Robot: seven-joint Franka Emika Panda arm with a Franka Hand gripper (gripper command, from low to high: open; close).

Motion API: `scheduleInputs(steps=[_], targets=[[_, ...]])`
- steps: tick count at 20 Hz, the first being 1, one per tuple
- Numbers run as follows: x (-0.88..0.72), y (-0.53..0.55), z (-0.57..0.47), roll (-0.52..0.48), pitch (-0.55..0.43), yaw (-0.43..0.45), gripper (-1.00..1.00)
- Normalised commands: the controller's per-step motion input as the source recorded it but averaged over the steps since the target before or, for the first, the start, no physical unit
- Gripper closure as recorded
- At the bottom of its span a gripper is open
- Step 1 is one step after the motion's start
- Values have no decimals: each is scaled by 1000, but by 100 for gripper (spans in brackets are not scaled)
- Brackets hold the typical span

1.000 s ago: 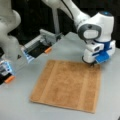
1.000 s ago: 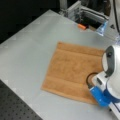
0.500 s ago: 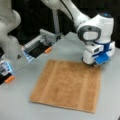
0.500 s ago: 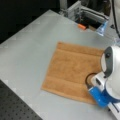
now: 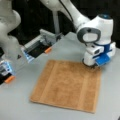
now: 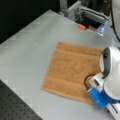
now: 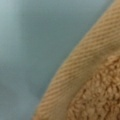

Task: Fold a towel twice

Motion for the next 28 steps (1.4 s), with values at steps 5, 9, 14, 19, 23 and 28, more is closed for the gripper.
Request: scheduleInputs(steps=[5,9,14,19,23,28], targets=[[-74,-143,-98,102,-59,4,100],[-77,-145,-94,140,-25,-56,100],[-74,-165,-87,161,6,-81,100],[-64,-174,-77,163,-2,-78,100],[-53,-175,-57,159,-17,-61,100],[-54,-179,-48,152,-28,-41,100]])
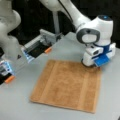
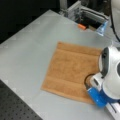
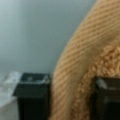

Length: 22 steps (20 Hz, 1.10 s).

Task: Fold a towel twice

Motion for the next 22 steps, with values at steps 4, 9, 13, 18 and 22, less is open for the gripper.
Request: scheduleInputs(steps=[4,9,13,18,22], targets=[[-101,-215,27,147,6,-44,100],[-178,-349,227,97,61,-53,100],[-206,-502,290,121,57,-14,100],[-222,-464,47,238,-84,-46,100],[-350,-404,-84,261,-261,-135,100]])
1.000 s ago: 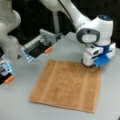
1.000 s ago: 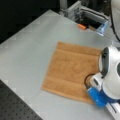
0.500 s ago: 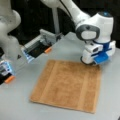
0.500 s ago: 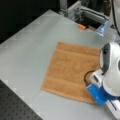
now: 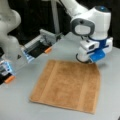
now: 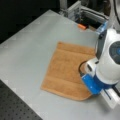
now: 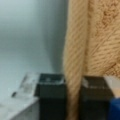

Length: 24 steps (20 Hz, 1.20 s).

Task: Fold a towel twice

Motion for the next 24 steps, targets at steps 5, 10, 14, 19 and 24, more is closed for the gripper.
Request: scheduleInputs(steps=[5,10,14,19,24], targets=[[-462,-385,-95,282,-276,-192,100],[-547,-347,-105,338,-250,-248,100],[-534,-242,-149,347,-198,-294,100],[-429,-289,-93,187,-117,-200,100],[-585,-471,71,86,-16,-80,100]])
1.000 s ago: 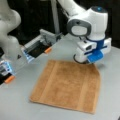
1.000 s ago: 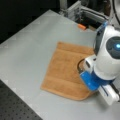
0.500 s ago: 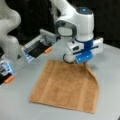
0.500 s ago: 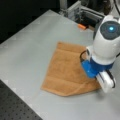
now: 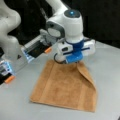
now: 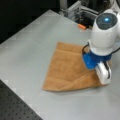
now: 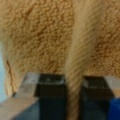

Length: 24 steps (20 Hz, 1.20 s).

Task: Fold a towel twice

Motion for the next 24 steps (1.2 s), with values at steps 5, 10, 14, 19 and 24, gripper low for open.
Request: scheduleInputs(steps=[5,10,14,19,24], targets=[[-559,-318,156,31,19,96,100],[-497,-119,180,65,78,64,100],[-276,45,-62,101,62,-100,100],[-267,-8,-137,92,44,-204,100],[-387,-91,-164,87,6,-197,100]])
